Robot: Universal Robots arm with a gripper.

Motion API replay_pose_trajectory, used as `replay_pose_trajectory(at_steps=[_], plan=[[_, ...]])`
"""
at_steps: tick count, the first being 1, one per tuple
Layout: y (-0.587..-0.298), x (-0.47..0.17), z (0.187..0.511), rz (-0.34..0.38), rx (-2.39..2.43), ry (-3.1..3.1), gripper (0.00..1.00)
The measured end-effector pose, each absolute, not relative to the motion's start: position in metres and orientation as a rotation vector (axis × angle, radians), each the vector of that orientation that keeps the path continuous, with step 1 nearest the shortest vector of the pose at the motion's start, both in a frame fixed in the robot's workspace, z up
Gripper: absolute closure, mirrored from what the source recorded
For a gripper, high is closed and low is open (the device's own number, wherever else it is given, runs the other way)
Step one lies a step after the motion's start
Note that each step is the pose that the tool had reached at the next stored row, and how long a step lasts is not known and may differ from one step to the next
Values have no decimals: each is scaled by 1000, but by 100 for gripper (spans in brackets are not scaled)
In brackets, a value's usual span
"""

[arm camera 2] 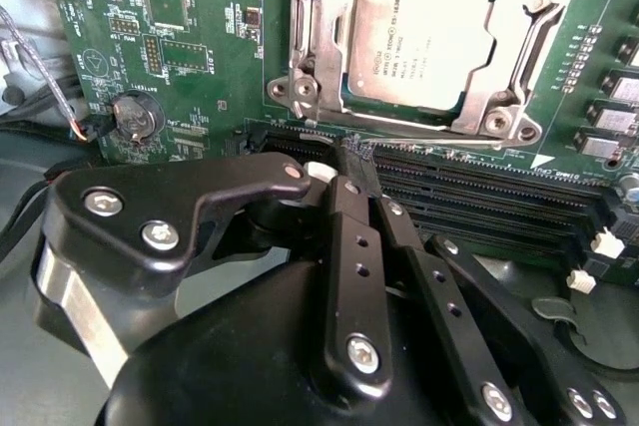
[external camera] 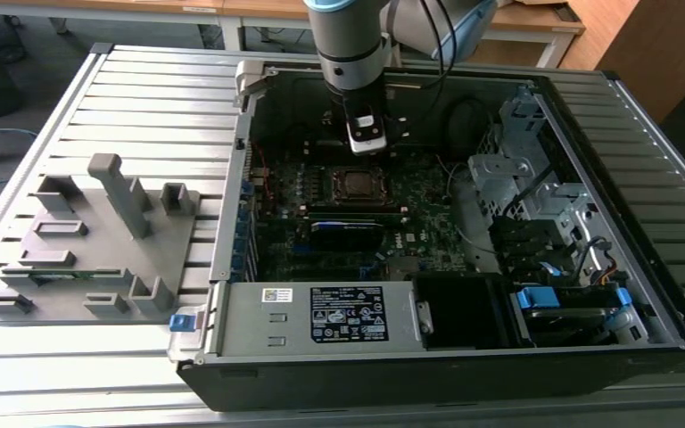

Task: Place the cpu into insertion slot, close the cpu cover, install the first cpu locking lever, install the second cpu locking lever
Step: 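Install the first cpu locking lever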

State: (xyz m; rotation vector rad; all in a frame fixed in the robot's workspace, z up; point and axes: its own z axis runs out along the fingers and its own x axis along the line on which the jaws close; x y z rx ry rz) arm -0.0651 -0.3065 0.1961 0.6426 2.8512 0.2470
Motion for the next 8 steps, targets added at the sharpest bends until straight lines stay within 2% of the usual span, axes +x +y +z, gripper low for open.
replay_pose_trajectory(at_steps=[8], plan=[[-309, -65, 195, 249, 643, 2851, 89]])
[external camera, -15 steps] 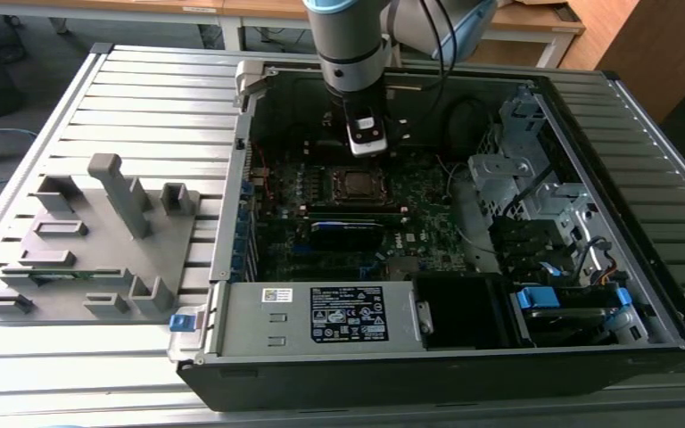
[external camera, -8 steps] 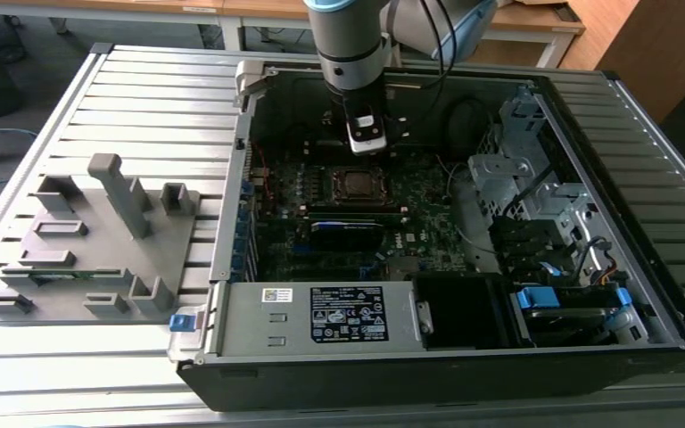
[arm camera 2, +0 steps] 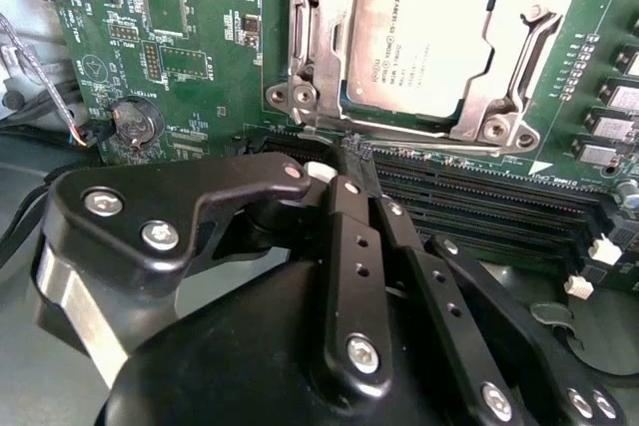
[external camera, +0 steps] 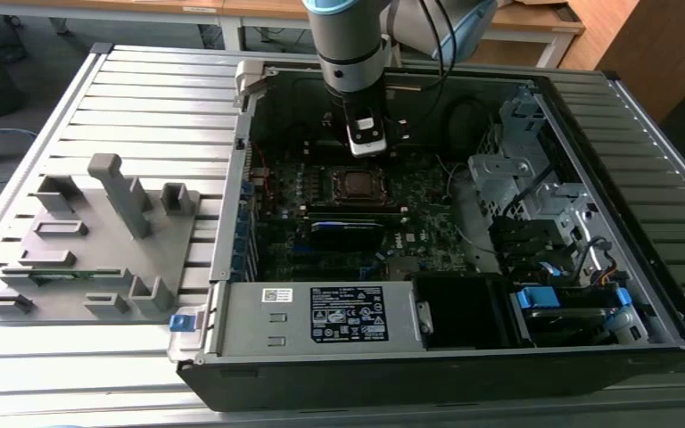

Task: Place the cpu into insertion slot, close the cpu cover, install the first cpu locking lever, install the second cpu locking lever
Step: 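Install the first cpu locking lever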

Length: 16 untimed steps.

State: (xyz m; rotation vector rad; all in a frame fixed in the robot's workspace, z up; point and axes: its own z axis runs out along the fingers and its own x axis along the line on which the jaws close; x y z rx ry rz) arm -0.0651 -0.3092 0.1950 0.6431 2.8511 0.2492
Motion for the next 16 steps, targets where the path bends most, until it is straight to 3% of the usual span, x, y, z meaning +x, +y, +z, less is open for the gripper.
replay_pose_trajectory(at_steps=[16], plan=[[-307, -65, 195, 236, 757, 2817, 89]])
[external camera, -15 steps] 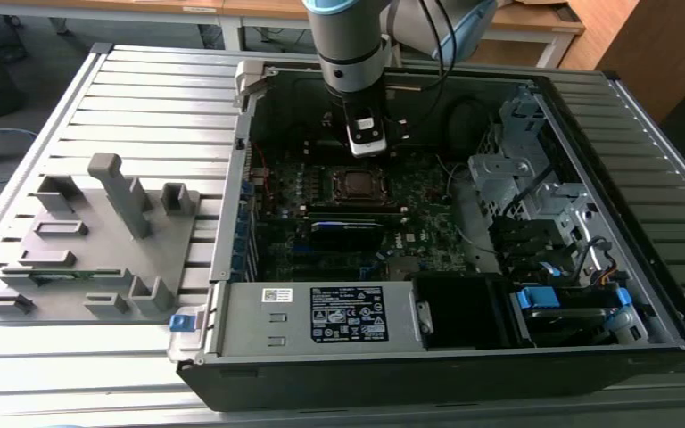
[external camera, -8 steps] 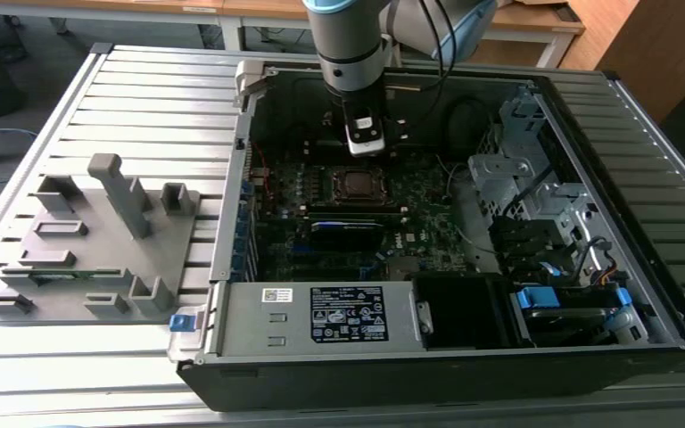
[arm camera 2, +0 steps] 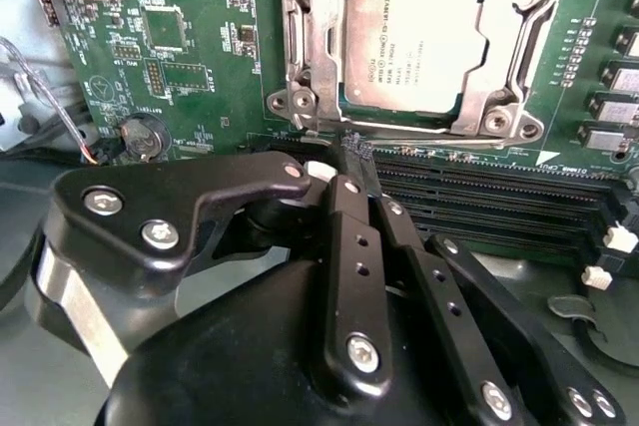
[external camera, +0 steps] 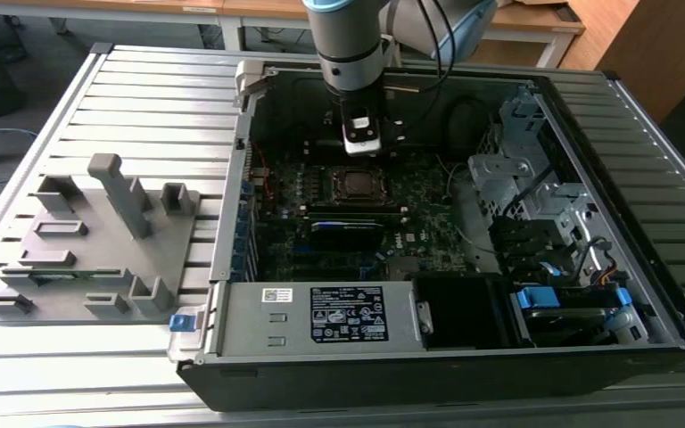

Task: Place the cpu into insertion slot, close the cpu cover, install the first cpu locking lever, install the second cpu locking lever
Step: 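Install the first cpu locking lever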

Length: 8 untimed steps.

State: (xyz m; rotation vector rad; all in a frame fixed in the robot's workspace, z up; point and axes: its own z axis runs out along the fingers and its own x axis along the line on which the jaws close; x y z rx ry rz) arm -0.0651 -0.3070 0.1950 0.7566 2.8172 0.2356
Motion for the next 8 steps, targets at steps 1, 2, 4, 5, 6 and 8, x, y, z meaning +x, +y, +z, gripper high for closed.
replay_pose_trajectory(at_steps=[1, 2, 4, 5, 6, 8], plan=[[-307, -65, 195, 235, 761, 2816, 89], [-307, -65, 195, 235, 764, 2815, 89], [-306, -65, 195, 234, 768, 2814, 89], [-305, -65, 195, 234, 770, 2813, 89], [-305, -65, 195, 234, 773, 2812, 89], [-305, -65, 195, 233, 776, 2811, 89]])
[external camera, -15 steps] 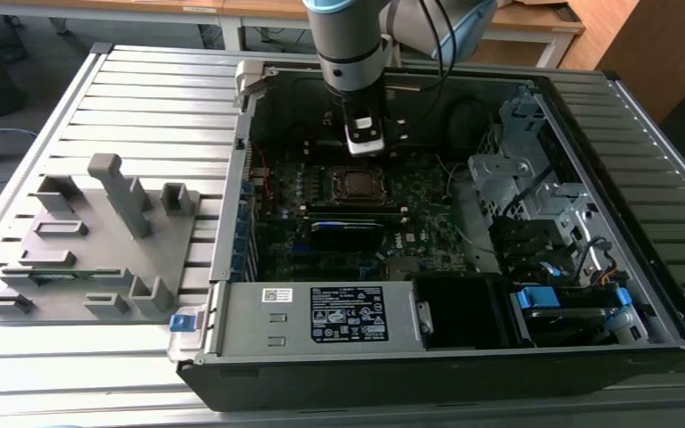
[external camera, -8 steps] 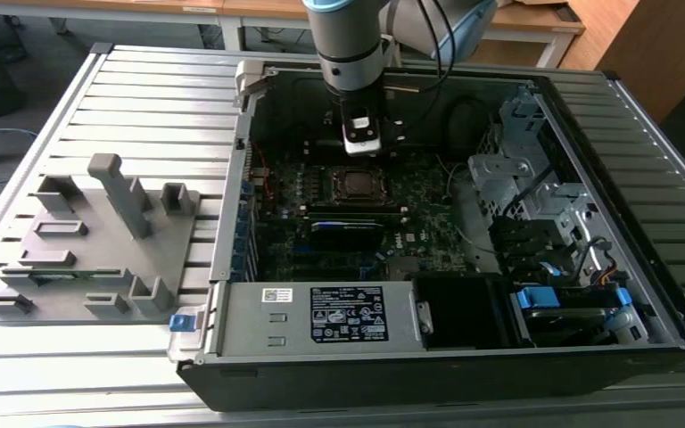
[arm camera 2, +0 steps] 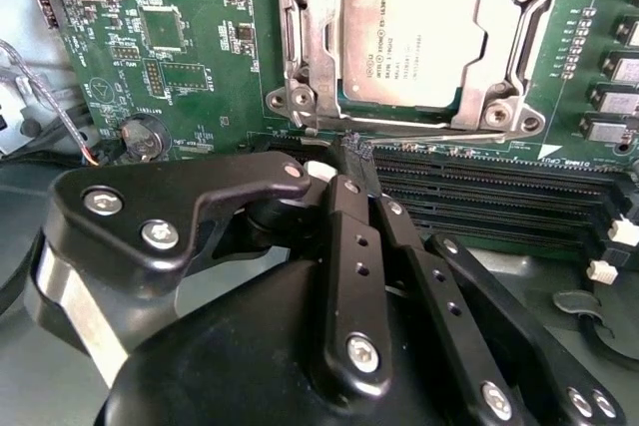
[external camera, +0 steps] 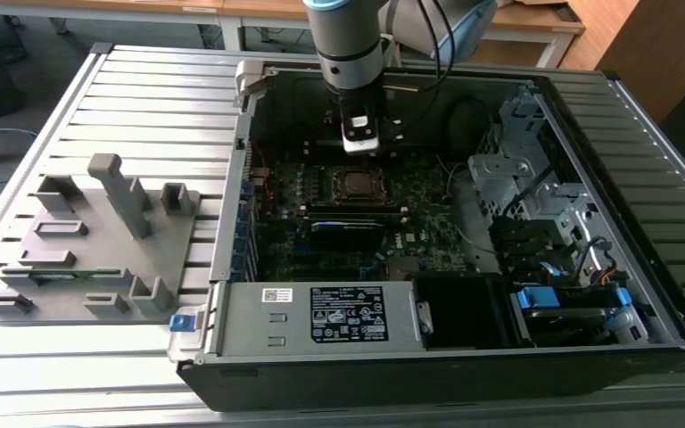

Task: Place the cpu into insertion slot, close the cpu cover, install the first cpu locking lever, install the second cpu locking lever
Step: 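Install the first cpu locking lever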

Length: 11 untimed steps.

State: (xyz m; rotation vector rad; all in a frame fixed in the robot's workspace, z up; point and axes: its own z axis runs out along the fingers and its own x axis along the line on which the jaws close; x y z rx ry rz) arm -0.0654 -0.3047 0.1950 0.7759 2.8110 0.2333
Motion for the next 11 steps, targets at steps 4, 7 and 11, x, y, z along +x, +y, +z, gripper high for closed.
replay_pose_trajectory(at_steps=[4, 7, 11], plan=[[-305, -66, 195, 233, 780, 2810, 89], [-304, -67, 195, 233, 783, 2808, 89], [-305, -68, 194, 232, 785, 2808, 89]])
